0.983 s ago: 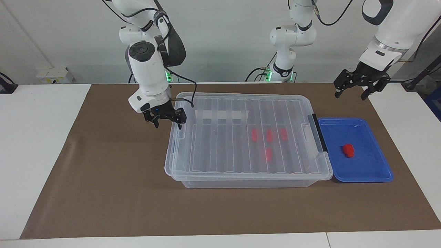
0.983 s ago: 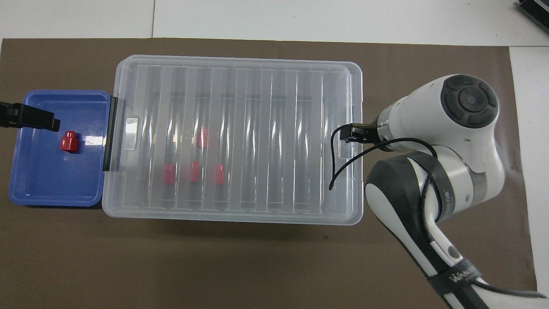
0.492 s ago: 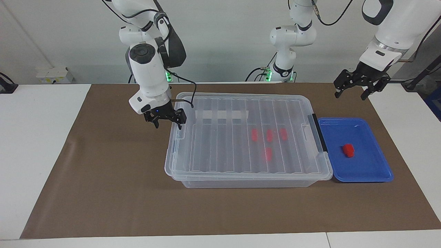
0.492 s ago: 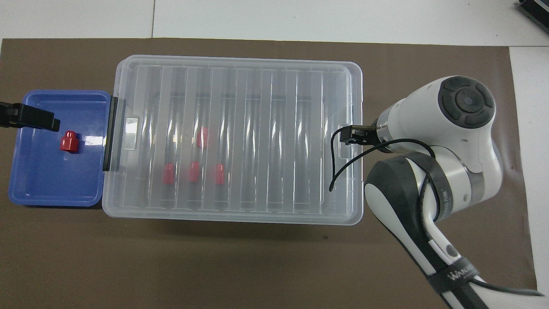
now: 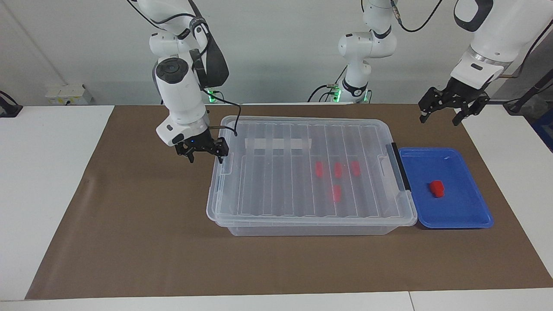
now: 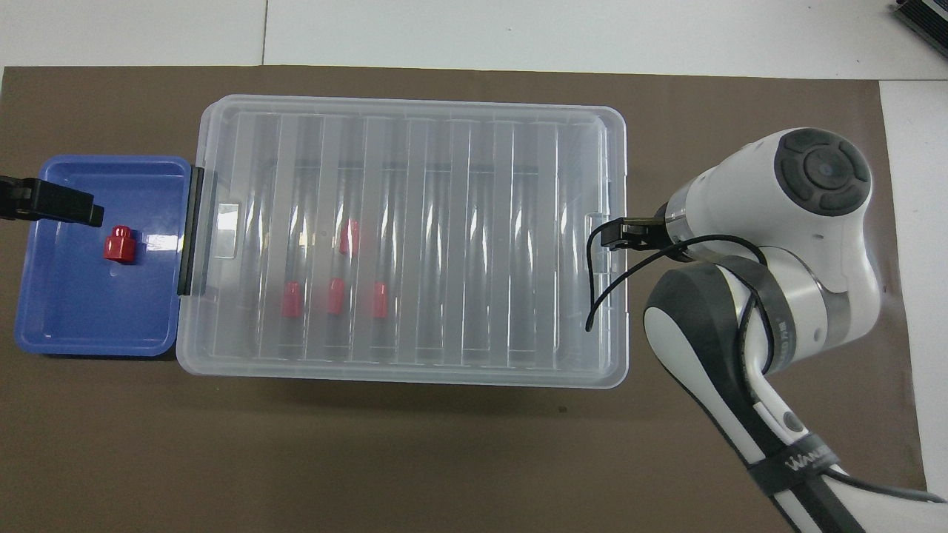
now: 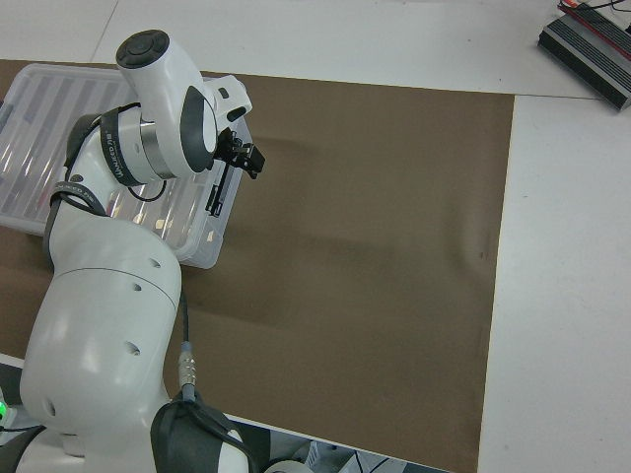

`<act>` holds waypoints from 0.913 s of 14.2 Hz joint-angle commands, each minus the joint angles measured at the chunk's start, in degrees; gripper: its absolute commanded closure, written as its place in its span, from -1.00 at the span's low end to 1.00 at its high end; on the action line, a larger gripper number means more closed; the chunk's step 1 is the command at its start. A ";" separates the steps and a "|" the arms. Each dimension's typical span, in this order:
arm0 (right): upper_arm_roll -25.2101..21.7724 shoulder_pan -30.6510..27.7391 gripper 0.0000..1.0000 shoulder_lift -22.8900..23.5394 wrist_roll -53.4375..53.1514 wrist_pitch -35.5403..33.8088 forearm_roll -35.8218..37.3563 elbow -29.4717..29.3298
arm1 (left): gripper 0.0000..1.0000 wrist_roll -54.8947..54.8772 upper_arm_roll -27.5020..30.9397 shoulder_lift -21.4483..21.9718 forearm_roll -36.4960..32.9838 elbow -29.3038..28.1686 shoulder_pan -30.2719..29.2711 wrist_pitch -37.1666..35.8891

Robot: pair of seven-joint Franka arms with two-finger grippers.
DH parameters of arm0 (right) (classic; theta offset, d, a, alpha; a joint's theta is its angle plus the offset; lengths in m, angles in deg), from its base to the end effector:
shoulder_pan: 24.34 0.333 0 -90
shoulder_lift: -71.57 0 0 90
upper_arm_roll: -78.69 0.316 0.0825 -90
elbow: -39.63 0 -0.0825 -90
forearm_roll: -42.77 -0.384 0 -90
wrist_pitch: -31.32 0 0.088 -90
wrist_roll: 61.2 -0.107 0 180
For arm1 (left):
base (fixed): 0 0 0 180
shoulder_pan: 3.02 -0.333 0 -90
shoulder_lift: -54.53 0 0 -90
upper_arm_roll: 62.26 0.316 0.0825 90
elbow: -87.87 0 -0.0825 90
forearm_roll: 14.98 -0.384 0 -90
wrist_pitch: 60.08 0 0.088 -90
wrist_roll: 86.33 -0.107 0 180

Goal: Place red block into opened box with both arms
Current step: 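Slide the clear lid toward the right arm with the right gripper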

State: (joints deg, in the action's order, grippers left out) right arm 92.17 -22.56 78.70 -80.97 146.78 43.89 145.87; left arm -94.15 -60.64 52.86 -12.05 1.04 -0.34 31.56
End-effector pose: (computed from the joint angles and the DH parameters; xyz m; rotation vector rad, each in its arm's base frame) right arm 0.5782 0.1517 0.4580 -3.1164 0.1138 -0.0543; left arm 0.5669 -0.0161 0.6371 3.0840 -0.2394 0.0892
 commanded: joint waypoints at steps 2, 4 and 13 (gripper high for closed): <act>-2.05 -0.89 -1.00 -0.72 5.61 0.46 -0.50 1.08 | -1.00 0.27 -0.22 0.53 0.05 -0.97 -0.39 0.56; -3.19 -0.89 -1.00 -0.72 7.98 0.38 -0.50 1.00 | -1.00 0.27 -0.22 0.53 0.05 -0.97 -0.39 0.56; -9.87 -0.89 -1.00 -1.07 21.34 -1.29 -0.50 1.52 | -1.00 0.09 -0.22 2.55 -0.03 -3.95 -1.62 -0.85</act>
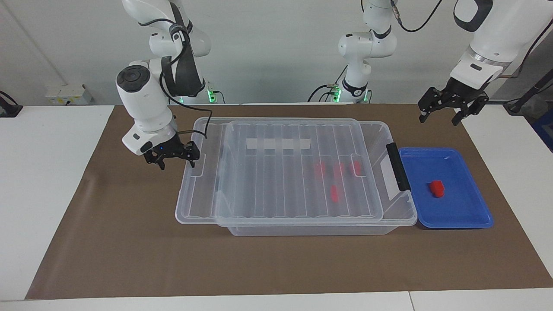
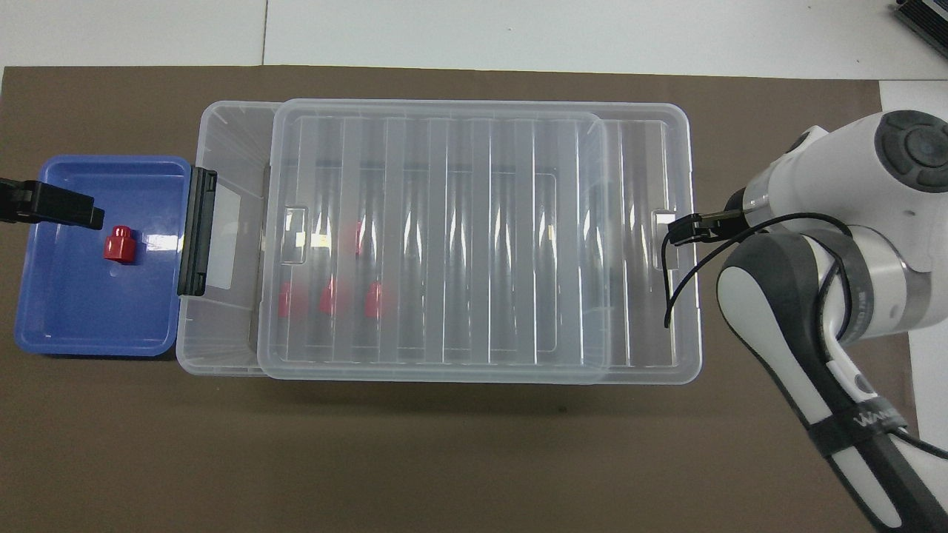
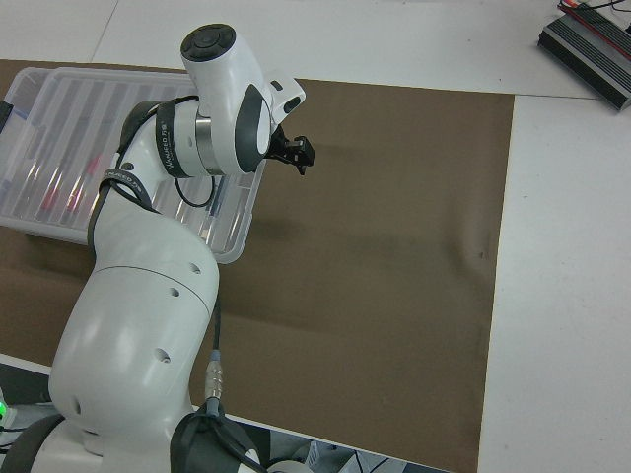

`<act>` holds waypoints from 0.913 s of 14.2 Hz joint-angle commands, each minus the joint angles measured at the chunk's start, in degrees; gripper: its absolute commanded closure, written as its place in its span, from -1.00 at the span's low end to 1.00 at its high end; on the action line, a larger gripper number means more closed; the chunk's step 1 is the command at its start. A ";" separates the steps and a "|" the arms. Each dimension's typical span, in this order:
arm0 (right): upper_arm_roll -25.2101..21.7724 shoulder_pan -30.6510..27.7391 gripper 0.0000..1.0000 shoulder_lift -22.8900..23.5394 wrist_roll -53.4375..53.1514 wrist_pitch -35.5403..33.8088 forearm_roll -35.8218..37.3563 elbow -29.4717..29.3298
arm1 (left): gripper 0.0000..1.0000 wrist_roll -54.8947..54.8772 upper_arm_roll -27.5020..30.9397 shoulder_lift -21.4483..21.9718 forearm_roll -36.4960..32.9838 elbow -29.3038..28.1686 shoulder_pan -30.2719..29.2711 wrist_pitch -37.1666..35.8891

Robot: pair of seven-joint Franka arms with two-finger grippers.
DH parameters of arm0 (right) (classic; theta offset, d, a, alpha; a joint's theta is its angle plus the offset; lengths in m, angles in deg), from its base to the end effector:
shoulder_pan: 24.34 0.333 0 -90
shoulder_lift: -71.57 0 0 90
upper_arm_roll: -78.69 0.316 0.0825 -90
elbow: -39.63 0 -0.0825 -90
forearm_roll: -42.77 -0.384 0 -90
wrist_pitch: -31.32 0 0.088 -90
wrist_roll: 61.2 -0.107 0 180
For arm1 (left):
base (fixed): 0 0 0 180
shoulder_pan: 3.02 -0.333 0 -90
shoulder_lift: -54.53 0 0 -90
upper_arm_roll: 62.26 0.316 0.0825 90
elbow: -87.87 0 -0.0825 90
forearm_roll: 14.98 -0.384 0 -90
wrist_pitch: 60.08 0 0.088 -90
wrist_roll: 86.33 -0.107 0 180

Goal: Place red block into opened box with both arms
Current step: 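Slide the clear lid toward the right arm with the right gripper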

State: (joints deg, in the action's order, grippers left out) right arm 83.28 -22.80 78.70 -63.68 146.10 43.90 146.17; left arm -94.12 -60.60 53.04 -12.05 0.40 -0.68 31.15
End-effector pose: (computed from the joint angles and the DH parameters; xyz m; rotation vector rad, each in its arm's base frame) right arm 0.5928 0.0609 0.4527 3.1329 0.1114 0.0319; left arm 0.5652 -0.0123 0.6329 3.0846 -0.2283 0.0660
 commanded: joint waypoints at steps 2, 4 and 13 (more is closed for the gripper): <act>-2.03 -0.66 -1.00 -1.16 6.07 -0.79 -0.51 1.40 | -1.00 0.06 -0.25 3.33 -0.03 -4.73 -1.72 -0.27; -2.74 -0.66 -1.00 -1.16 8.44 -1.06 -0.51 1.40 | -1.00 0.24 -0.25 3.42 -0.03 -4.90 -1.72 0.00; -9.50 -0.66 -1.00 -1.68 22.50 -4.57 -0.59 1.75 | -1.00 -7.05 -0.17 -3.59 -6.98 -10.27 -6.73 19.31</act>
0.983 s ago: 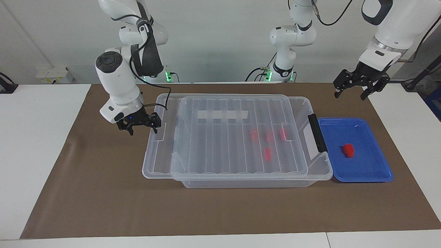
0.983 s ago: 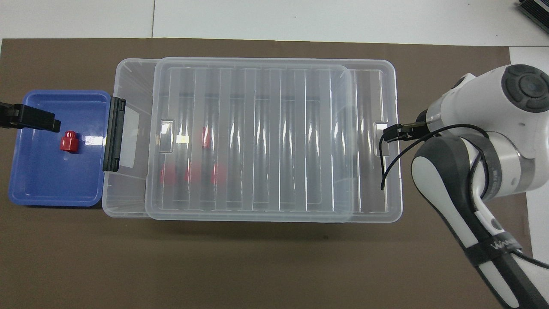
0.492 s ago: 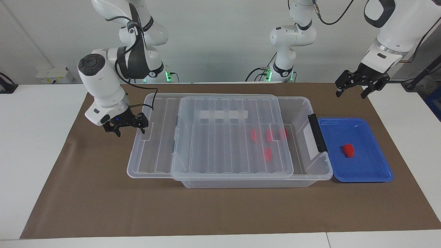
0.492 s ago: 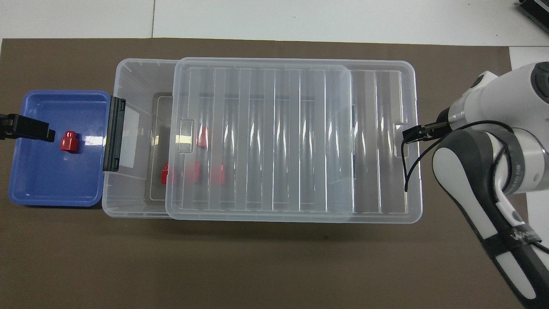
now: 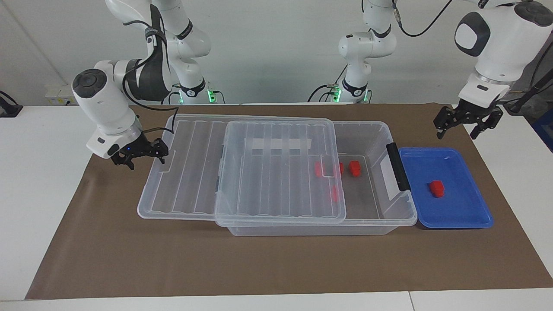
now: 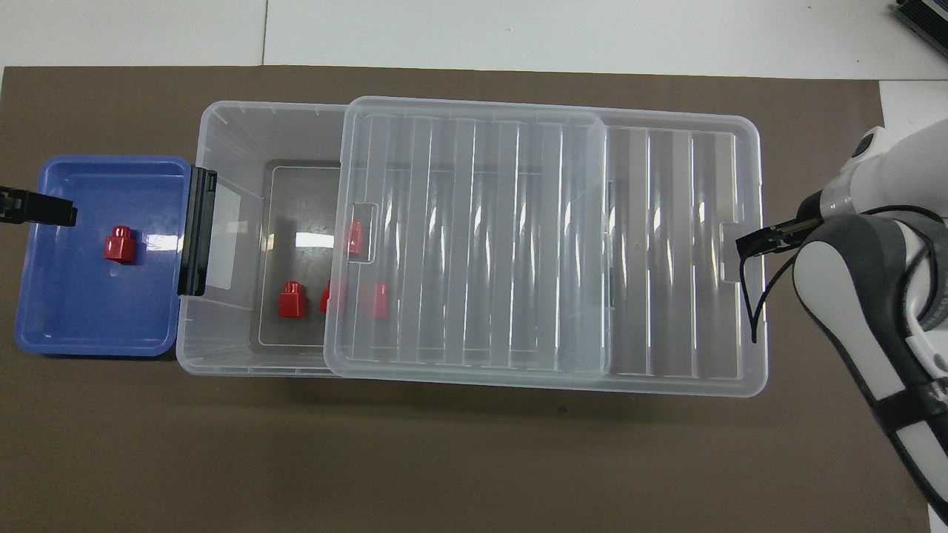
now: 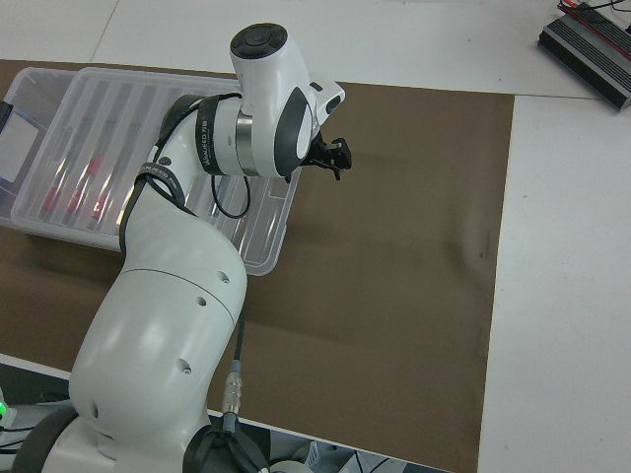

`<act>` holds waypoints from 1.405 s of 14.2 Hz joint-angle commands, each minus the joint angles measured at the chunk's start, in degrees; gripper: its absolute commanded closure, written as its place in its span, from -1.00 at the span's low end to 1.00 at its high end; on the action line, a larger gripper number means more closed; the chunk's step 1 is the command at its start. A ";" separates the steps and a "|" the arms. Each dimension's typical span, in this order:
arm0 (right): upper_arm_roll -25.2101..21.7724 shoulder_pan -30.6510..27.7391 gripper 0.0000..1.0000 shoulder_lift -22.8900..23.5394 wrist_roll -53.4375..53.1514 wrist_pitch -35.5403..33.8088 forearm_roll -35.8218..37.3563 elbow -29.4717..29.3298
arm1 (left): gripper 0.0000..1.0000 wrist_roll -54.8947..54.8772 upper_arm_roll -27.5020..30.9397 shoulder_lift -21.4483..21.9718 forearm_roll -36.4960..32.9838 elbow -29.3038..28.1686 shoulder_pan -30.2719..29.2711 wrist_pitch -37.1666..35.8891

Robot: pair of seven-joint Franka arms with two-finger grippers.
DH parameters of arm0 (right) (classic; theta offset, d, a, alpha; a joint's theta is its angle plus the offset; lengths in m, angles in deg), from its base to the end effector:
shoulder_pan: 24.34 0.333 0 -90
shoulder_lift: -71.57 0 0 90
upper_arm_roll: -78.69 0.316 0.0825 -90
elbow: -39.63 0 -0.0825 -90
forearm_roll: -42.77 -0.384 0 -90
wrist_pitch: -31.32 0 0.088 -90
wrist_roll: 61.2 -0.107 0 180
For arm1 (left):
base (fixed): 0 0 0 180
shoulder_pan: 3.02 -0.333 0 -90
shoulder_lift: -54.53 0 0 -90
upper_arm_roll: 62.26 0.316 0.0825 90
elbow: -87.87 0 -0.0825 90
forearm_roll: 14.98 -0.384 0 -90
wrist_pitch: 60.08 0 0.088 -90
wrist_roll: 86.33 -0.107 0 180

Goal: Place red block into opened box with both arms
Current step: 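Slide the clear lid toward the right arm with the right gripper, then grasp the red block in the blue tray while the right gripper withdraws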

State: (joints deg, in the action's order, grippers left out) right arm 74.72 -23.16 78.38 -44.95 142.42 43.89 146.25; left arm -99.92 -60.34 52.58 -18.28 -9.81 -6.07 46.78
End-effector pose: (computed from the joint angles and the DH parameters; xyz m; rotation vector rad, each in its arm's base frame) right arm 0.5874 -0.0287 0.4497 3.0986 0.3778 -0.0690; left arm 0.5838 0.0549 0.5682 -3.0495 0.2503 -0.1766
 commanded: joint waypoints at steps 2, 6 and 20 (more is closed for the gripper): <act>-1.31 -0.30 -1.00 -1.45 5.01 -1.24 -0.59 1.66 | -1.00 -1.17 -0.43 -6.22 -0.65 -1.19 -3.00 9.75; -1.57 -0.30 -1.00 -1.45 5.63 -1.24 -0.50 1.66 | -1.00 -1.43 -0.43 -11.31 -0.65 -7.16 -5.98 22.77; 4.76 -0.39 -1.00 -8.05 -19.58 -14.50 -0.50 -9.83 | -1.00 3.05 -0.43 -14.58 1.72 -17.63 -7.84 30.34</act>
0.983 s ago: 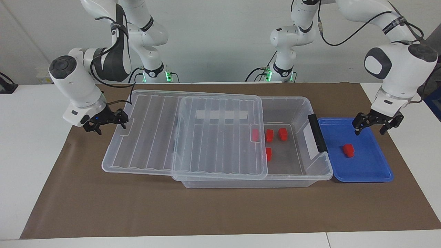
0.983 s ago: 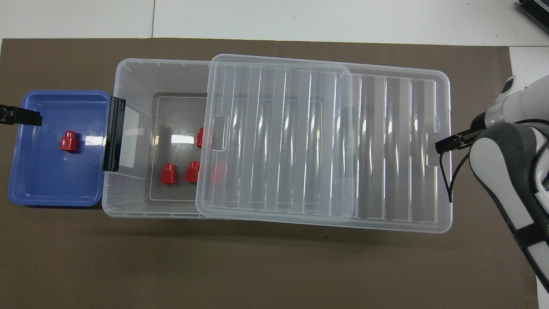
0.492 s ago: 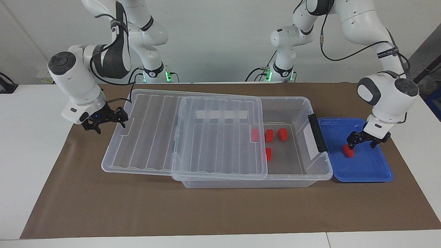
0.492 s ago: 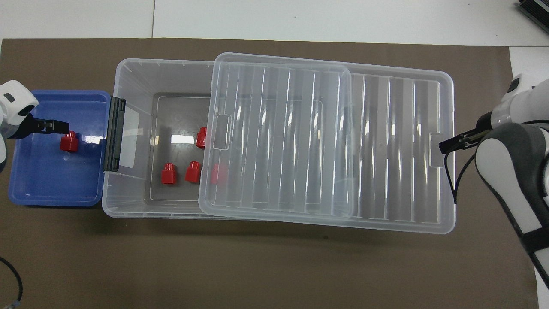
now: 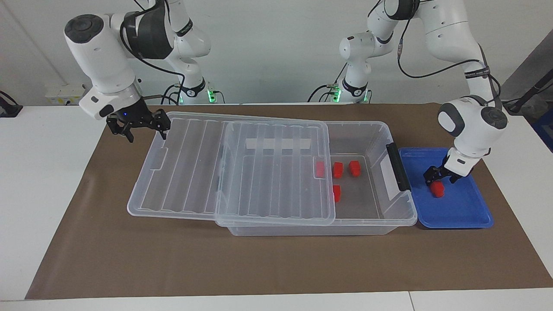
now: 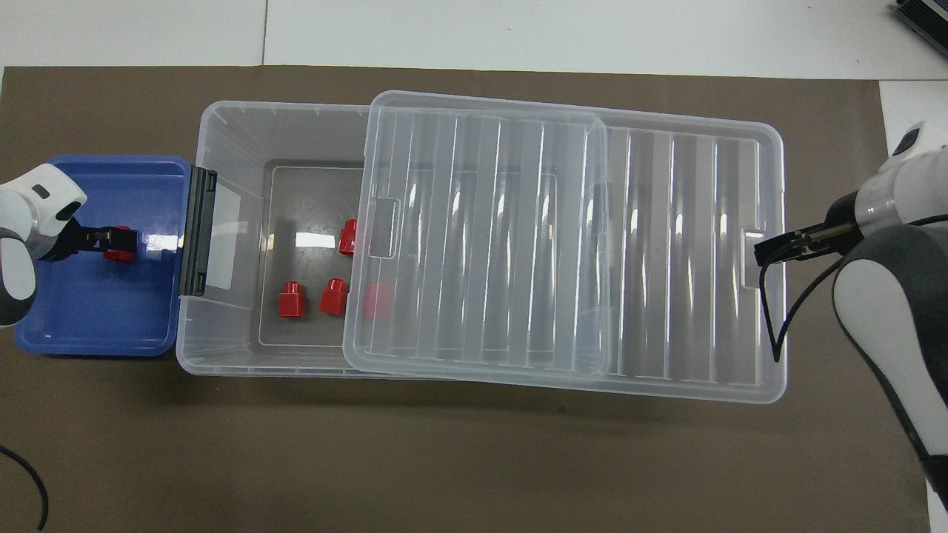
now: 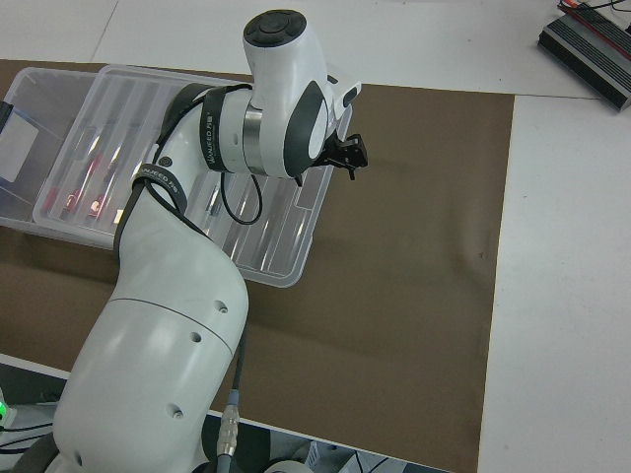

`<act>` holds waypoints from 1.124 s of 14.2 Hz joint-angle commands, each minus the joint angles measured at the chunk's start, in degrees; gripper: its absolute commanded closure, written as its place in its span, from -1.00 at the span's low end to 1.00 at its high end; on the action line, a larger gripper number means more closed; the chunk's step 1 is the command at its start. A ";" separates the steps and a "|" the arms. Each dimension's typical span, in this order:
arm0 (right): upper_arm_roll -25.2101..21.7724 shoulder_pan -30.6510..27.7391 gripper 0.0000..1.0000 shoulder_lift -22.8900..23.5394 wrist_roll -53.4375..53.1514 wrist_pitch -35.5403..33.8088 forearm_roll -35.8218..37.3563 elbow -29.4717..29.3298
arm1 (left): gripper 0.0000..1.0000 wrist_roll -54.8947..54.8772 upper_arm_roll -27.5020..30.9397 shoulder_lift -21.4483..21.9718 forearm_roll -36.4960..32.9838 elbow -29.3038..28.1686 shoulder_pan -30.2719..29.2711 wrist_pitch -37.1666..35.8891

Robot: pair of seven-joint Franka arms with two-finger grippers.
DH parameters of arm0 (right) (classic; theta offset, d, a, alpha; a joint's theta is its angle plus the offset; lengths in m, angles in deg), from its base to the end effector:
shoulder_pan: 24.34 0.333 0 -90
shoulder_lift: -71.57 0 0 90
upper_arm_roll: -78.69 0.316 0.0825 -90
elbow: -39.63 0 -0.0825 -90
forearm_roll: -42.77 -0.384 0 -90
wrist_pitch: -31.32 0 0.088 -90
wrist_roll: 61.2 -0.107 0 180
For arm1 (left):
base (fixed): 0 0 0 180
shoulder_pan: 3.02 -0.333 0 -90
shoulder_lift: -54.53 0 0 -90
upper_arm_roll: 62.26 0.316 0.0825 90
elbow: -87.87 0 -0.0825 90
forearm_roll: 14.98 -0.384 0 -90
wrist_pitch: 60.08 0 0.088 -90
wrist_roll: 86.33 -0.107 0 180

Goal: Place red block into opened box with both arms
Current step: 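Grasp the red block in the blue tray while the right gripper withdraws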

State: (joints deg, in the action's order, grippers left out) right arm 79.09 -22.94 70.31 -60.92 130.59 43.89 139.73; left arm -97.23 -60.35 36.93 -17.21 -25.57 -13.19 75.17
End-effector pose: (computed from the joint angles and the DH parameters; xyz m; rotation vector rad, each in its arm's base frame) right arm 0.5562 0.0157 0.5669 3.1216 0.0615 0.0121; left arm 0.6001 0.1281 0.3192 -3.0877 0.0123 -0.0995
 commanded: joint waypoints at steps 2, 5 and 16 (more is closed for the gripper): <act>0.39 -1.04 -1.00 0.03 -4.75 -4.52 -0.50 -6.12 | -1.00 0.36 -0.42 0.99 0.64 -3.01 -0.64 3.34; 0.39 -2.01 -1.00 0.72 -6.42 -8.82 -0.50 -11.48 | -1.00 0.27 -0.42 0.90 0.64 -4.86 -0.64 6.33; 0.48 -2.89 -1.00 0.38 -6.69 -13.94 -0.50 -11.23 | 1.00 -0.26 -0.42 0.29 0.38 3.72 0.77 -5.40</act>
State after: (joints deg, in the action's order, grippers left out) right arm 78.97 -25.24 70.87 -66.47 117.90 43.89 128.50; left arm -97.19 -60.93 37.01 -17.19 -26.98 -13.08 76.70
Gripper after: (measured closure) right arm 0.000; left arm 0.656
